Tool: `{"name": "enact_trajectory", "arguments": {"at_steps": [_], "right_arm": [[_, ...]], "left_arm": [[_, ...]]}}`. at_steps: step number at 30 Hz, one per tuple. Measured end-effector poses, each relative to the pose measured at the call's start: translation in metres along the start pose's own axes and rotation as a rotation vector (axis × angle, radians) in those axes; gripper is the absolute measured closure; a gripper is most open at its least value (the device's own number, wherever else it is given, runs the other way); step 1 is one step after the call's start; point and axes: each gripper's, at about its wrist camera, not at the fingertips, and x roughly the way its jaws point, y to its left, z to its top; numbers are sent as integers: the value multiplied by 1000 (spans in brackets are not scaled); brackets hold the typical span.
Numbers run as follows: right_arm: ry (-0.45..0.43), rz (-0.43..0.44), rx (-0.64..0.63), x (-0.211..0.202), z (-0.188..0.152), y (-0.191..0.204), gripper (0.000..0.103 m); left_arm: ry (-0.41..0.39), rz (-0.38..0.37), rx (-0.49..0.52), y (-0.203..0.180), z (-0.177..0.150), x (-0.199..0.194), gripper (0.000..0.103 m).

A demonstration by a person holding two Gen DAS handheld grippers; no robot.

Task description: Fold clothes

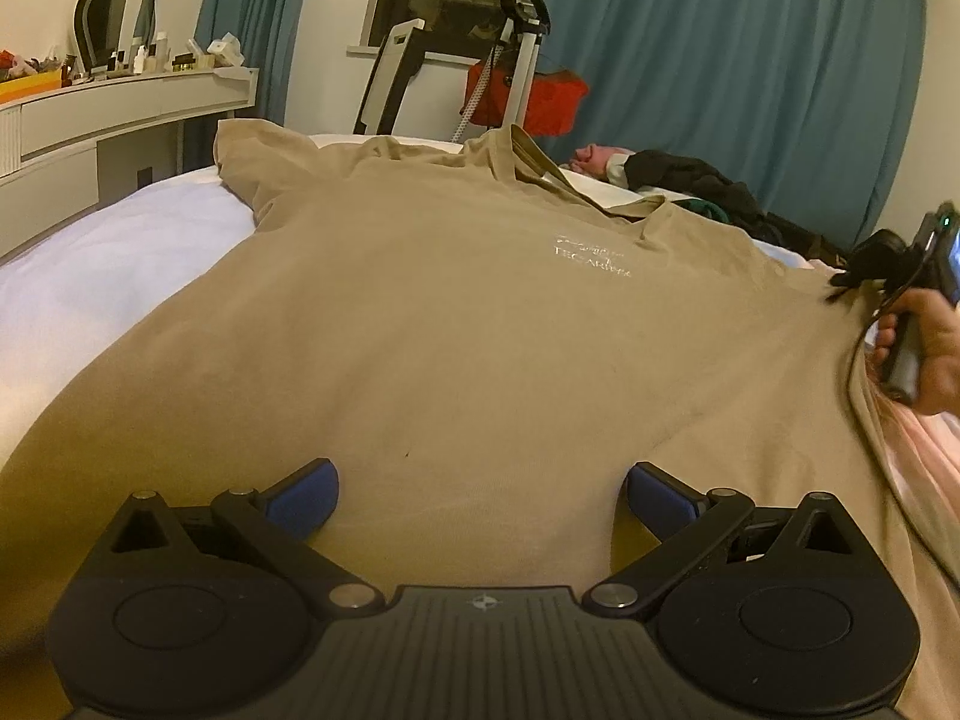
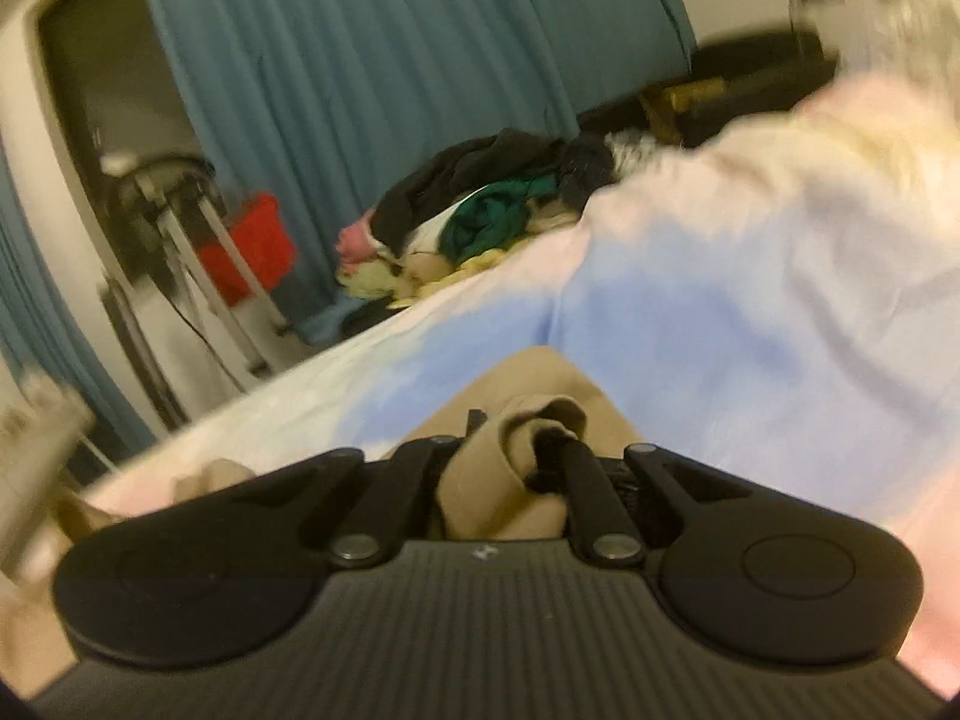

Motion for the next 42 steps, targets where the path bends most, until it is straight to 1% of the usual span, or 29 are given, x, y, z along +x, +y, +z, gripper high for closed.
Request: {"name": "enact_trajectory", "arguments": {"at_steps": [2,7,10,11,12,15,18,20,22,24,26,27,28,29,30,31,32,33,34,36,40,42], "right_arm": [[-26,-8,-81,-11,10,16,97],[-98,-3,-226,-46,17,93,97],[-141,0,-312,-68,21,139,97],[-156,1,-341,-75,22,154,97],[-164,17,-391,-81,17,178,97],[-144,82,-522,-87,-10,242,97],[-92,113,-655,-77,-57,297,97],[-51,123,-731,-64,-90,322,97],[9,129,-795,-43,-124,341,97],[42,131,-834,-31,-149,349,97],[94,147,-822,-19,-160,346,95],[160,176,-784,-12,-161,343,94],[201,192,-746,-7,-159,339,82],[202,209,-703,-12,-156,333,60],[202,225,-659,-17,-154,328,43],[186,249,-612,-24,-149,322,18],[177,274,-573,-36,-145,316,14],[167,298,-533,-48,-141,310,14],[172,314,-512,-58,-135,306,13],[155,342,-480,-88,-120,293,14],[101,398,-426,-169,-91,254,13],[90,407,-368,-217,-80,227,13]], "left_arm": [[-4,8,-7,3,3,-4,0],[-19,28,-22,9,10,-14,0],[-36,63,-6,13,13,-17,0],[-29,73,-17,16,14,-18,0],[-23,77,-38,21,16,-19,0],[-33,88,-111,36,24,-24,0],[-59,105,-177,54,32,-31,0],[-61,120,-208,64,35,-32,0],[-56,131,-230,73,34,-31,0],[-50,141,-230,75,32,-29,0],[-47,152,-217,76,31,-25,0],[-47,155,-209,75,31,-23,0],[-47,158,-201,74,30,-21,0],[-48,160,-193,73,30,-19,0],[-49,162,-184,71,29,-18,0],[-50,163,-176,69,29,-17,0],[-51,166,-168,68,28,-16,0],[-53,168,-162,66,28,-15,0],[-54,169,-158,64,28,-15,0],[-59,175,-153,62,28,-15,0],[-81,189,-146,57,30,-20,0],[-98,192,-133,53,31,-25,0]]}}
